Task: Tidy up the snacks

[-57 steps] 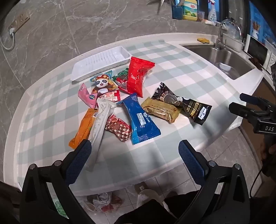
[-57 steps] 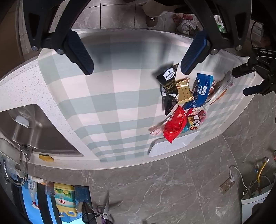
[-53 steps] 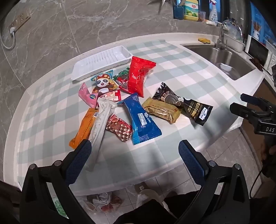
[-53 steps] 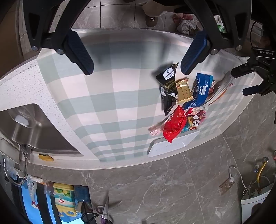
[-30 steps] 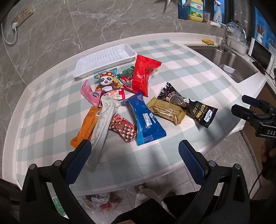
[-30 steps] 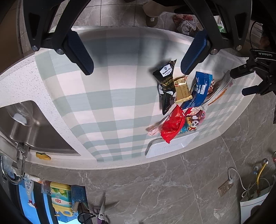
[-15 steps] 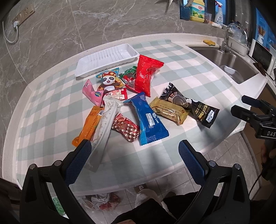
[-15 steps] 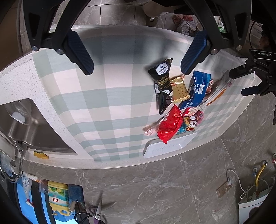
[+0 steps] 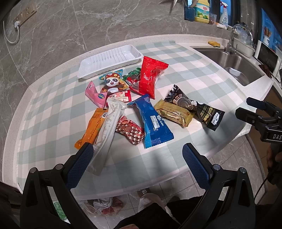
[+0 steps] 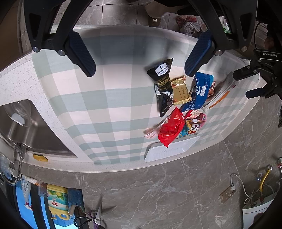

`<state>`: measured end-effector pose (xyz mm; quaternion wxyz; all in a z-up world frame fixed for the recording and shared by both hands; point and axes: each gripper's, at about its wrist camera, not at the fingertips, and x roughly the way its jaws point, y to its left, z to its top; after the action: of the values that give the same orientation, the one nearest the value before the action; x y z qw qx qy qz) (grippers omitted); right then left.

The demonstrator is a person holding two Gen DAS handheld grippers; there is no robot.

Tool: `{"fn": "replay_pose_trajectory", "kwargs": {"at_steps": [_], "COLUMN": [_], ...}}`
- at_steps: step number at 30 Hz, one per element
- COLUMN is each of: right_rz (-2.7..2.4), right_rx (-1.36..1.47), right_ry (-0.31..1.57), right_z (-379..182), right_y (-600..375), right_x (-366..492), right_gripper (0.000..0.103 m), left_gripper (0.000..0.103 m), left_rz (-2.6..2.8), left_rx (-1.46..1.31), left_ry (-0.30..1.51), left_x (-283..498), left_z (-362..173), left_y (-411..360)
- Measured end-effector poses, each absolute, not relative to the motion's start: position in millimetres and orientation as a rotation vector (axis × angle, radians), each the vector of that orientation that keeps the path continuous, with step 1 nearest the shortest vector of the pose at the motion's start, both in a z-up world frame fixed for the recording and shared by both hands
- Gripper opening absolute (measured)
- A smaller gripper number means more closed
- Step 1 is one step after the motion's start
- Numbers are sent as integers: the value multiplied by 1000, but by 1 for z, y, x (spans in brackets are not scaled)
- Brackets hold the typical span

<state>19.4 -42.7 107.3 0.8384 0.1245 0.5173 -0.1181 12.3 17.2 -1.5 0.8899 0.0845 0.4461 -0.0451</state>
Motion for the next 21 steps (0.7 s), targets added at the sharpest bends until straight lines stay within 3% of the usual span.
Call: {"fn": "replay_pose_trajectory", "kwargs": {"at_steps": [21], "right_rz": [-250], "right_rx": [261], "right_ry": [1094], "right_z": [107], "right_y": [-41], "right_x": [20], "right_gripper": [103], "left_gripper": [102], "left_rz": [-95], "left_rx": [176], "left_ry": [925], "left_x": [12], "left_z": [-2], "left_y": [17]}}
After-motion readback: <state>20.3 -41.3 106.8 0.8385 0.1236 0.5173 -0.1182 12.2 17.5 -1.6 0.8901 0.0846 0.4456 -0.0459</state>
